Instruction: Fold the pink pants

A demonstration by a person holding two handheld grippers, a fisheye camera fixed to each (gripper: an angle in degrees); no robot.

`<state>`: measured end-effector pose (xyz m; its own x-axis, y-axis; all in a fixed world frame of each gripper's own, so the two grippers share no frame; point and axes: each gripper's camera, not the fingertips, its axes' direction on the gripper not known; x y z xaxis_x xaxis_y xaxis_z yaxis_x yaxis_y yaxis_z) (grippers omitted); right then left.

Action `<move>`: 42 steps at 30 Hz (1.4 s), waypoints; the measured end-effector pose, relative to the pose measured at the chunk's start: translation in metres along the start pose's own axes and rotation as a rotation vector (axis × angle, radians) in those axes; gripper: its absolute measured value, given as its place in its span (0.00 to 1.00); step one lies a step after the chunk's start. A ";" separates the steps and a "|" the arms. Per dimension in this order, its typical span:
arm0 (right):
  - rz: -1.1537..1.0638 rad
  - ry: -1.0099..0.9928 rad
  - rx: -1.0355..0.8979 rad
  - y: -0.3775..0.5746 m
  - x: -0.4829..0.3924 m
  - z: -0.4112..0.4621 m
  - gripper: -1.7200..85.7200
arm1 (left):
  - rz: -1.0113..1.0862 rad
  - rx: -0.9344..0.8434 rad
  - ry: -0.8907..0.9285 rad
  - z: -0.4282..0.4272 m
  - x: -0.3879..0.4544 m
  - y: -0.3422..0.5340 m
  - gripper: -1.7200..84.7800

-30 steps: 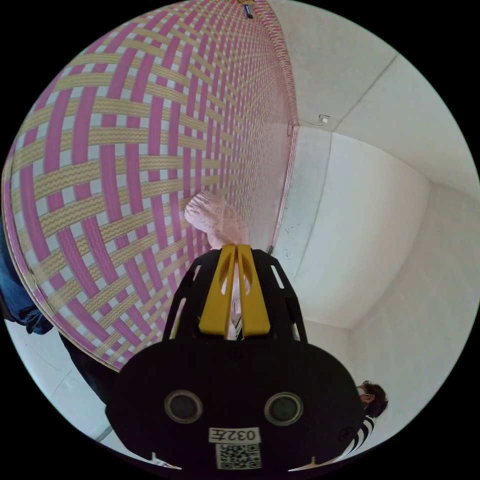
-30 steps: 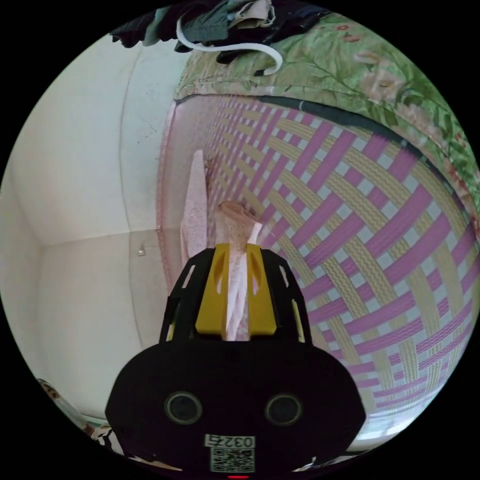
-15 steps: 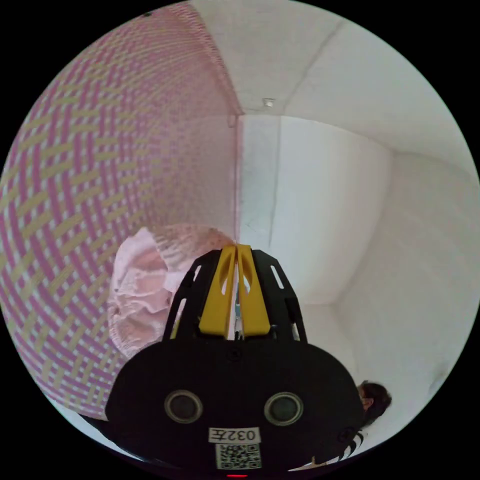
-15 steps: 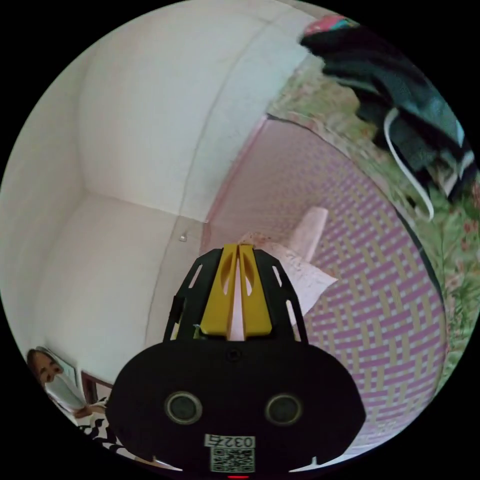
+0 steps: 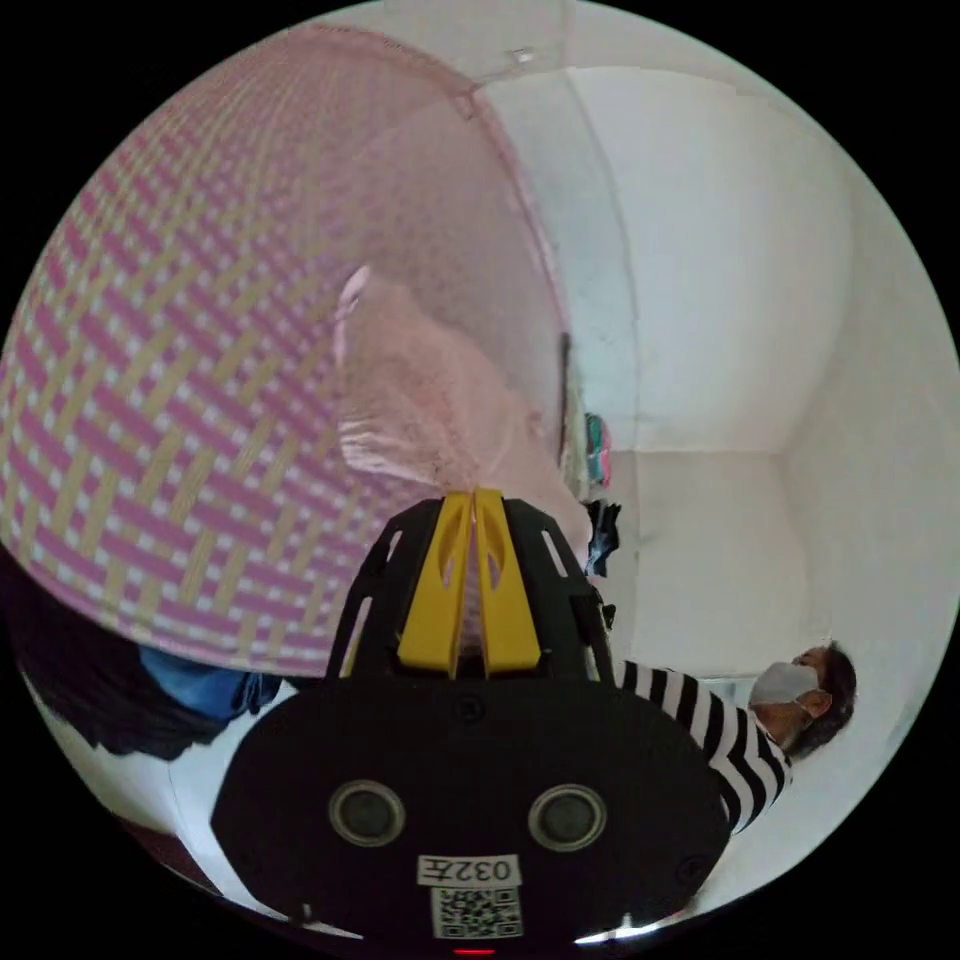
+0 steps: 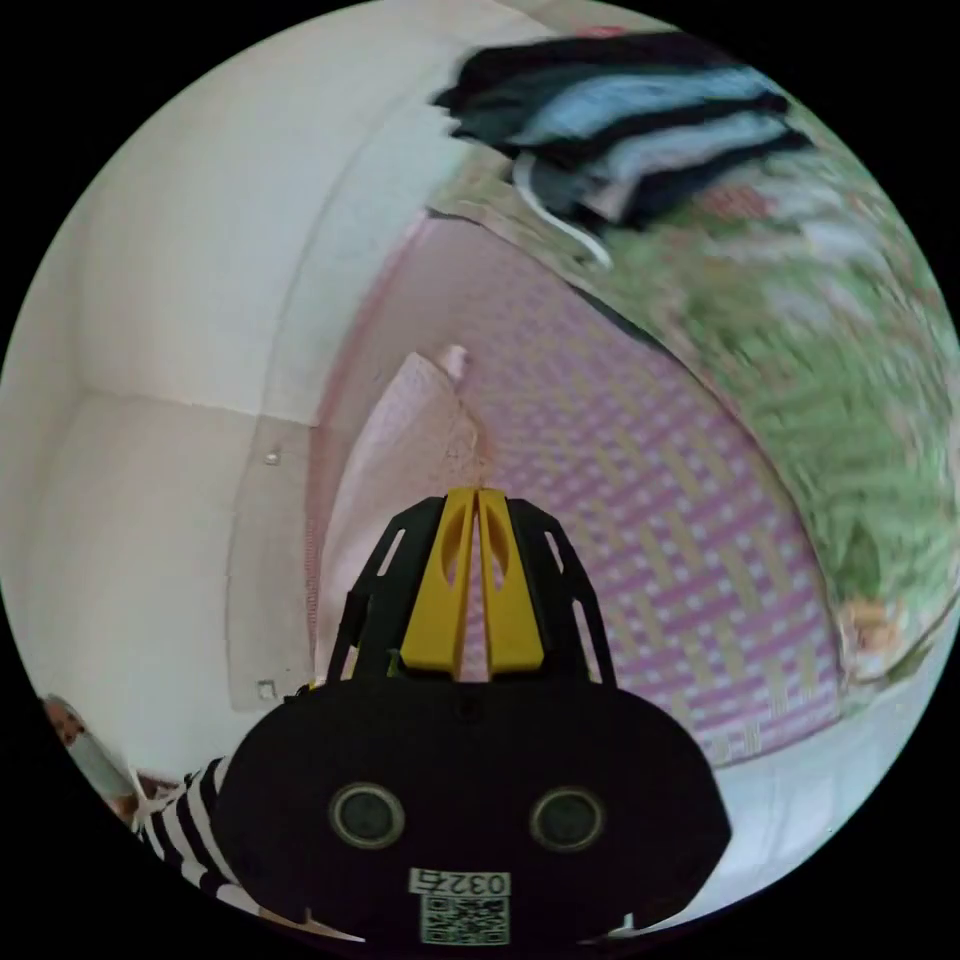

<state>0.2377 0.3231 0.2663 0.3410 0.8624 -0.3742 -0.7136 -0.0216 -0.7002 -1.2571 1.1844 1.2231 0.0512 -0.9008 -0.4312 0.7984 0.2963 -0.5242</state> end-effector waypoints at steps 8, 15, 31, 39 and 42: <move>0.216 0.089 -0.062 0.059 0.092 0.018 0.01 | -0.187 0.020 -0.026 0.022 -0.057 0.036 0.01; 0.198 0.112 -0.095 0.065 0.089 0.012 0.01 | -0.159 0.000 -0.013 0.012 -0.048 0.032 0.01; 0.268 0.145 0.238 0.093 0.111 -0.040 0.10 | -0.161 0.394 0.048 -0.059 -0.049 0.049 0.06; 0.054 -0.014 0.137 0.035 0.066 0.026 0.11 | -0.246 0.468 0.197 -0.054 -0.065 -0.012 0.11; -0.030 -0.022 0.025 0.001 0.037 0.080 0.11 | -0.272 0.478 0.176 -0.050 -0.071 -0.035 0.12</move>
<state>0.2009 0.3949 0.3004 0.3491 0.8733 -0.3397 -0.7185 0.0168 -0.6953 -1.3187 1.2544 1.2349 -0.2620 -0.8459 -0.4646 0.9534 -0.1521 -0.2607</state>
